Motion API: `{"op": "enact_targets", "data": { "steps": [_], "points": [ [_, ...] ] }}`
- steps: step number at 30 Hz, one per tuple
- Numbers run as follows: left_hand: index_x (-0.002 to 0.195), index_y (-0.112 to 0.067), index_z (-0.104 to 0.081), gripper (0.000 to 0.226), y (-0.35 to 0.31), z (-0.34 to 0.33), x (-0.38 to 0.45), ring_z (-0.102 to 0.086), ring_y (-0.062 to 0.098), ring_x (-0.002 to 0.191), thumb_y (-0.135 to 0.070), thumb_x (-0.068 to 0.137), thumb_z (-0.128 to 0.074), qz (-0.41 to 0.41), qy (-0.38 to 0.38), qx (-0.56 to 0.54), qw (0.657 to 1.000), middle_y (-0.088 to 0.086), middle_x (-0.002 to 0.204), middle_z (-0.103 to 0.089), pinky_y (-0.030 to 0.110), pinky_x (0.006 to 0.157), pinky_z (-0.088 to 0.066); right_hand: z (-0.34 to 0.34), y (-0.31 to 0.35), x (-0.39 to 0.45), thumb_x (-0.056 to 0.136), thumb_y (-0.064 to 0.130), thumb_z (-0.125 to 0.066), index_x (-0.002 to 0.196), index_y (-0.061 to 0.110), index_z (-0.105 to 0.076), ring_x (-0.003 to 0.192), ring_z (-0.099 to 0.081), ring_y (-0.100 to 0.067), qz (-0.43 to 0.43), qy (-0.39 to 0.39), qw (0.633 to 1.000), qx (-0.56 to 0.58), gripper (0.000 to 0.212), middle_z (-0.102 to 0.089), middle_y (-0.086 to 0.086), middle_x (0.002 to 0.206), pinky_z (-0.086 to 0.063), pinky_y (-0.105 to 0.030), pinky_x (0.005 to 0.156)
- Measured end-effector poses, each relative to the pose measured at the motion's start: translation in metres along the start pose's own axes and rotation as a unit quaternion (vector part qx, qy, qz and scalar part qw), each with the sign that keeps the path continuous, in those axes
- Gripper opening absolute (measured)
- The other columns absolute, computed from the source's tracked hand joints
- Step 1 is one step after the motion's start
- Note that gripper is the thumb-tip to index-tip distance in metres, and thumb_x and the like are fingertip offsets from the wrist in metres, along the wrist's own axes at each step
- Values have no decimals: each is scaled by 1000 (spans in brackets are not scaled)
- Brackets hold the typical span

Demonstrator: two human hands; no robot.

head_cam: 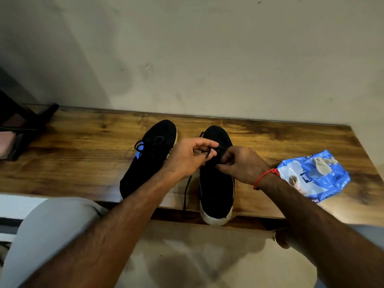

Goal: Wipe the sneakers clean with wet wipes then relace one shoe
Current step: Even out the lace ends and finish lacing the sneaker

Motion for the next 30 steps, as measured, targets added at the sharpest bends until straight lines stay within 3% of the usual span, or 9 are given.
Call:
{"op": "enact_targets", "data": {
  "steps": [3,6,10,13,16,22,26,30],
  "points": [
    [104,-29,-78,15,-3,1,3,-64,2,100,-27,90,-75,-70,-40,133,988,-13,106,-72,31,87,-56,2,-2,-1,82,38,-76,83,28,-63,79,-63,-6,-7,-18,1000,3,17,-67,8,84,-56,-28,67],
    [107,-22,-79,20,-4,1,3,-61,8,108,-29,89,-74,-88,-68,121,986,-10,112,-64,37,95,-55,3,-3,-3,83,37,-76,79,27,-64,77,-64,-5,-12,-24,1000,10,16,-68,7,81,-57,-29,69],
    [117,-21,-75,28,-19,5,-3,-68,-1,94,-19,89,-76,-123,-110,87,983,-12,101,-74,28,85,-59,2,-3,-4,84,35,-76,80,22,-67,77,-66,-7,-18,-19,999,35,16,-69,5,80,-60,-32,71],
    [115,-31,-72,27,-21,7,-6,-68,-5,79,-34,88,-76,-122,-126,125,976,-19,82,-73,21,70,-57,0,-5,-4,84,33,-76,76,22,-67,75,-66,-6,-28,-21,998,48,16,-70,5,78,-60,-32,69],
    [104,-32,-75,15,-26,9,-10,-65,-7,70,-41,94,-68,-139,-141,142,970,-20,72,-70,9,59,-46,0,-4,-5,85,33,-76,72,25,-64,70,-63,-2,-31,-25,998,55,19,-68,7,74,-52,-23,57],
    [108,-31,-74,17,-16,-17,-7,-64,7,93,-38,93,-69,-150,-73,245,955,-12,99,-71,38,79,-58,-3,-10,-4,83,32,-78,75,18,-70,75,-66,-10,-52,-25,993,102,17,-70,2,77,-55,-27,63],
    [100,-32,-73,13,-15,-18,-4,-63,7,93,-37,89,-74,-137,-66,242,958,-14,97,-69,40,80,-58,-2,-16,-6,85,30,-76,78,16,-73,72,-64,-9,-62,-17,988,138,16,-70,1,76,-46,-20,57],
    [99,-33,-74,15,-10,-27,-3,-53,10,110,-43,88,-74,-122,-33,320,939,-12,118,-51,38,90,-54,-3,-25,-7,88,26,-73,80,16,-75,79,-68,-15,-80,0,983,166,13,-73,-3,80,-53,-27,67]
  ]
}}
Point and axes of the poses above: each hand's wrist, its own x-axis towards the middle knuckle, its own z-axis out of the back of the hand, y = z × x, the point moved 9 cm from there along x, towards the middle knuckle
